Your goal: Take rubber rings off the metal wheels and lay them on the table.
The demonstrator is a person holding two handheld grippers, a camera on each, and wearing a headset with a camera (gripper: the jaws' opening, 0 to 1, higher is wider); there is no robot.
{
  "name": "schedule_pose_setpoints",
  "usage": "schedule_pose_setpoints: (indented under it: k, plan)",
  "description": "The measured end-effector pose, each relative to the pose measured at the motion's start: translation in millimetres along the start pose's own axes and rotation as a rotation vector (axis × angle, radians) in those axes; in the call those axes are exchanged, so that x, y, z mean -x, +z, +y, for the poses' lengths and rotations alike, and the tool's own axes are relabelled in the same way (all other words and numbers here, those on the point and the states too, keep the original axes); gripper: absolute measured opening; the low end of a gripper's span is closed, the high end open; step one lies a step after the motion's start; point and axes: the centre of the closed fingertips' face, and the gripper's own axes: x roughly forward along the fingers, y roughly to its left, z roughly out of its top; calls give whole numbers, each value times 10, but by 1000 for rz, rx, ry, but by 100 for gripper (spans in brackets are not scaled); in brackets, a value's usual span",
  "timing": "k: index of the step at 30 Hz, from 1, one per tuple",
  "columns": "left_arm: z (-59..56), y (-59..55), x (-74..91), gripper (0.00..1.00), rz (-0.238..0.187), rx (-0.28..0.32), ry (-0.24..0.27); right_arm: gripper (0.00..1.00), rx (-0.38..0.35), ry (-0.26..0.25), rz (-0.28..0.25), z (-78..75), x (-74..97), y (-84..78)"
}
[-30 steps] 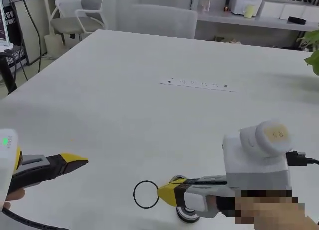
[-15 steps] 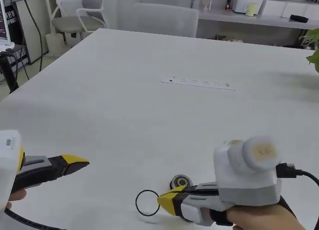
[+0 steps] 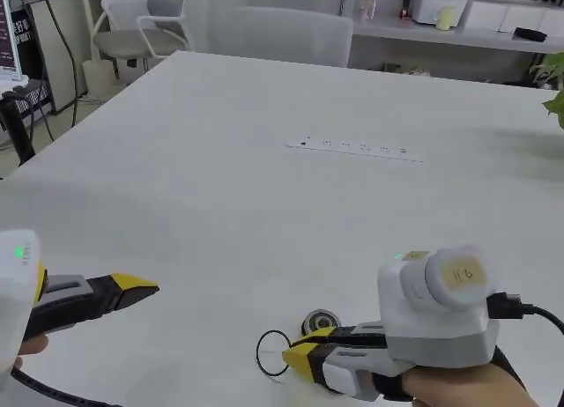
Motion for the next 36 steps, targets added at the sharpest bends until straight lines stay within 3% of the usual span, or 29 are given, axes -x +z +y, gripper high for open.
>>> schedule_pose_setpoints:
  k: [6, 10, 14, 22, 29, 36]
  plan:
    - [1, 3, 1, 92, -1, -2, 1, 8, -8, -10, 11, -30, 4, -16]
    - [2, 7, 2, 92, -2, -1, 2, 10, -26, 25, 15, 44, -9, -10]
    - [14, -17, 2, 92, 6, -6, 3, 11, 25, 26, 39, 87, -29, -40]
    - [18, -62, -7, 91, 26, -21, -1, 15, 54, 61, 73, 166, -60, -101]
    - [20, -83, -10, 91, 35, -23, -3, 21, 67, 18, 101, 65, -46, -149]
    - [14, -96, -12, 91, 44, -29, -3, 20, 54, 1, 76, 13, -2, -73]
